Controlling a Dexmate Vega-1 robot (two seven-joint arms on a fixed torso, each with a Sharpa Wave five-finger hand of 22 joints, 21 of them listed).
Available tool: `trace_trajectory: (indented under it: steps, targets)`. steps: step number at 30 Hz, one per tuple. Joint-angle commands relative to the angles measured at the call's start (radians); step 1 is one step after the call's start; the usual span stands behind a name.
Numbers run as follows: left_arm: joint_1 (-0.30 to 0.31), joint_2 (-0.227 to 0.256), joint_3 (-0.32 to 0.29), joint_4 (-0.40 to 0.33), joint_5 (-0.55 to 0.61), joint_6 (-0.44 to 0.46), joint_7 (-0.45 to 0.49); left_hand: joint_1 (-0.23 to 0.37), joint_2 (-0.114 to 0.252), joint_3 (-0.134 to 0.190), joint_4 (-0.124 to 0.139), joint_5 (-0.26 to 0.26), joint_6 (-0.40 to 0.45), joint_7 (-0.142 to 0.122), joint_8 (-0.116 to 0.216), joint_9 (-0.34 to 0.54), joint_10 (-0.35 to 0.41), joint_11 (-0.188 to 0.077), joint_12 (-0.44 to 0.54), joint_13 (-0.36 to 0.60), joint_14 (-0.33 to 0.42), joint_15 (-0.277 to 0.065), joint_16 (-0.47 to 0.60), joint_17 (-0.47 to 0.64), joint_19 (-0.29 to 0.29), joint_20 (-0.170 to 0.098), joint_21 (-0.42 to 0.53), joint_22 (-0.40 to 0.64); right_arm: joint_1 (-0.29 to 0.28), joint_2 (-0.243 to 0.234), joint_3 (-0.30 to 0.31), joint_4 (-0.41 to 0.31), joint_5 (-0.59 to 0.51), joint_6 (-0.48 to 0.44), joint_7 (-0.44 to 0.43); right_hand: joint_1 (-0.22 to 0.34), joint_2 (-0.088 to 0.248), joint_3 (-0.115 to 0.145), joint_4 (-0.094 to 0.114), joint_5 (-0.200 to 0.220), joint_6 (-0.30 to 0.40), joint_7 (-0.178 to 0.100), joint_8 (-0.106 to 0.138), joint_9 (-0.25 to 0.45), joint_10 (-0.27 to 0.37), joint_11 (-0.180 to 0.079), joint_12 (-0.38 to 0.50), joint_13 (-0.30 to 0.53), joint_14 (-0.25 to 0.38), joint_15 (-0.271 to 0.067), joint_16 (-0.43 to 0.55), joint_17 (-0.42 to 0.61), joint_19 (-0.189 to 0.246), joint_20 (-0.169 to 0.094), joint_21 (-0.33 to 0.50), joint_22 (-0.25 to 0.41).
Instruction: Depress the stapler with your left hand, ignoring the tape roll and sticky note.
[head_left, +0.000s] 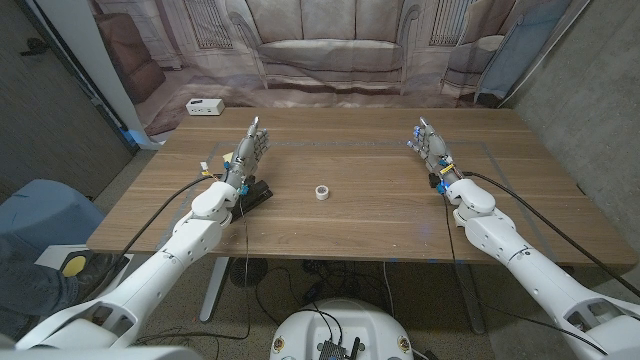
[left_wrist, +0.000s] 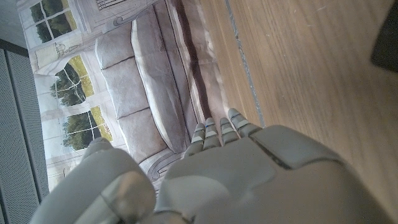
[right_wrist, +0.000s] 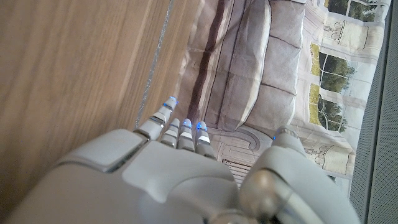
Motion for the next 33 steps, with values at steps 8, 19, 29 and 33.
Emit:
trace_trajectory:
  steps: [8, 19, 29, 33]
  targets:
    - [0.068, 0.046, -0.038, -0.091, 0.024, -0.054, 0.033, 0.009, 0.002, -0.001, 0.003, 0.006, 0.011, 0.009, 0.007, 0.002, 0.008, 0.005, 0.008, -0.004, 0.013, 0.008, 0.008, 0.002, 0.001, 0.012, -0.004, 0.004, -0.070, -0.024, 0.021, -0.093, -0.033, 0.013, -0.081, 0.001, 0.001, 0.000, -0.004, 0.004, 0.072, 0.012, 0.038, 0.002, 0.006, 0.010, 0.004, 0.002, 0.000, 0.008, -0.001, 0.003, 0.007, 0.005, -0.009, 0.005]
    - [0.098, 0.092, -0.060, -0.123, 0.054, -0.081, 0.031, 0.014, 0.005, -0.003, -0.001, 0.005, 0.042, 0.003, 0.013, 0.003, 0.042, -0.003, 0.019, -0.011, 0.045, 0.007, 0.014, 0.002, 0.031, 0.025, -0.006, 0.004, -0.092, -0.028, 0.026, -0.116, -0.037, 0.014, -0.101, 0.001, 0.004, -0.001, -0.008, 0.004, 0.021, 0.006, 0.016, 0.002, 0.008, 0.009, 0.002, 0.002, 0.003, 0.007, -0.003, 0.004, 0.010, 0.004, -0.014, 0.005]
    - [0.137, 0.149, -0.079, -0.159, 0.074, -0.090, 0.010, 0.020, 0.009, -0.005, -0.007, 0.003, 0.089, 0.004, 0.022, 0.003, 0.075, -0.007, 0.028, -0.016, 0.082, -0.004, 0.019, 0.002, 0.063, 0.028, -0.009, 0.005, -0.102, -0.039, 0.026, -0.144, -0.050, 0.005, -0.112, -0.002, 0.005, -0.002, -0.008, 0.003, 0.019, 0.006, 0.016, 0.001, 0.015, 0.008, 0.003, 0.002, 0.020, 0.006, 0.002, 0.005, 0.026, 0.008, -0.011, 0.005]
    - [0.155, 0.158, -0.090, -0.168, 0.075, -0.094, 0.017, 0.023, 0.013, -0.005, -0.009, 0.002, 0.113, -0.001, 0.026, 0.003, 0.100, -0.018, 0.034, -0.018, 0.097, -0.006, 0.020, 0.002, 0.075, 0.031, -0.012, 0.005, -0.107, -0.038, 0.028, -0.153, -0.059, 0.010, -0.126, -0.004, 0.005, -0.003, -0.008, 0.003, 0.020, 0.008, 0.017, 0.001, 0.016, 0.009, 0.003, 0.002, 0.023, 0.008, 0.003, 0.005, 0.028, 0.008, -0.011, 0.005]
